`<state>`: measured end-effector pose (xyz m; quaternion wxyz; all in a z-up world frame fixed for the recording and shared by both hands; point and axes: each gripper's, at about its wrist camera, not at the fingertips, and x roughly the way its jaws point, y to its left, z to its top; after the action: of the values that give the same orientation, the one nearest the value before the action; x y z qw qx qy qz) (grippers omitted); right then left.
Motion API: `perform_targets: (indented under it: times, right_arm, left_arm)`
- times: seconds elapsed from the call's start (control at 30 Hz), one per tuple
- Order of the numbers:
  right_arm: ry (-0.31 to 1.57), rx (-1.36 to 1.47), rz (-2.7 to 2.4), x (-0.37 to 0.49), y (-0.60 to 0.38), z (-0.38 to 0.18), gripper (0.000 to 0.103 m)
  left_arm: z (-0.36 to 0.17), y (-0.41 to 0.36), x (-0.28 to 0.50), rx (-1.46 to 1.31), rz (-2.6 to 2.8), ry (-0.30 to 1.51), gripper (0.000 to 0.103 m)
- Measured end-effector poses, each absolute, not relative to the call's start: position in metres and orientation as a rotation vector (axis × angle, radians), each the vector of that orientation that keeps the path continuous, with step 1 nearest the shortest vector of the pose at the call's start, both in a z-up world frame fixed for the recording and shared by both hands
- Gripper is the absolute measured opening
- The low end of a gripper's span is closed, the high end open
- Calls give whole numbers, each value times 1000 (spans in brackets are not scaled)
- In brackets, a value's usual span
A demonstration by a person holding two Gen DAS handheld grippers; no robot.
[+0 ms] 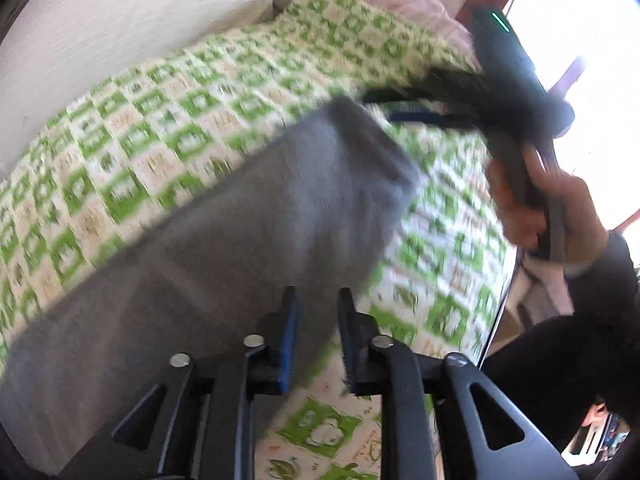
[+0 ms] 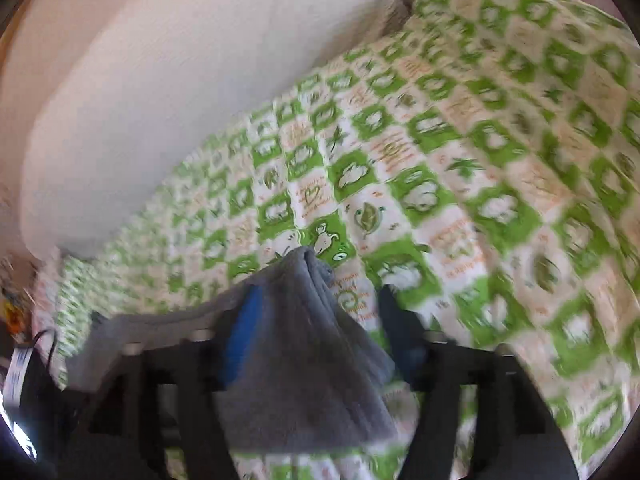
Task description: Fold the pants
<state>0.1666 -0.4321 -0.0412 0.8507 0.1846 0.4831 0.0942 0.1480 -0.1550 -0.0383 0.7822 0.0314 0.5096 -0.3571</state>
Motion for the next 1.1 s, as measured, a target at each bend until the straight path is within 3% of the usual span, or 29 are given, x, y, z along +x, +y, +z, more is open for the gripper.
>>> perform_targets:
  times: [0.1,0.43,0.67,0.7,0.77,0.83,0.87,0.93,1.1]
  right_arm:
    - [962,464,201,140,-452,-30,70]
    - [1002,642,267,114,-471,-67,70]
    - [981,616,328,120,-458,-82,70]
    - [980,612,328,120,-457,-84,70]
    - [988,586,314,122,-453,-87,59]
    - [1010,548,278,124,-452,-92,24]
    - [1017,557,275,124,-454,-95,20]
    - [1006,626,319,121,-463,-100,13]
    - [948,705,356,108,-478,-93,8]
  left_arm:
    - [-24,-152,171,60,-749,1082,40]
    - [-42,-215,246,119,-784,1185,52]
    - [-77,-265,268,222,-804,1265,59]
    - [-79,-270,269,230,-802,1263,61]
    - [-82,-276,269,236,-799,1237,62]
    - [-83,-282,265,247,-806,1217,59]
    - [-82,-285,261,256,-818,1203,55]
    - [-80,-294,254,267,-856,1192,29]
    - [-68,-309,239,294,-883,1167,15]
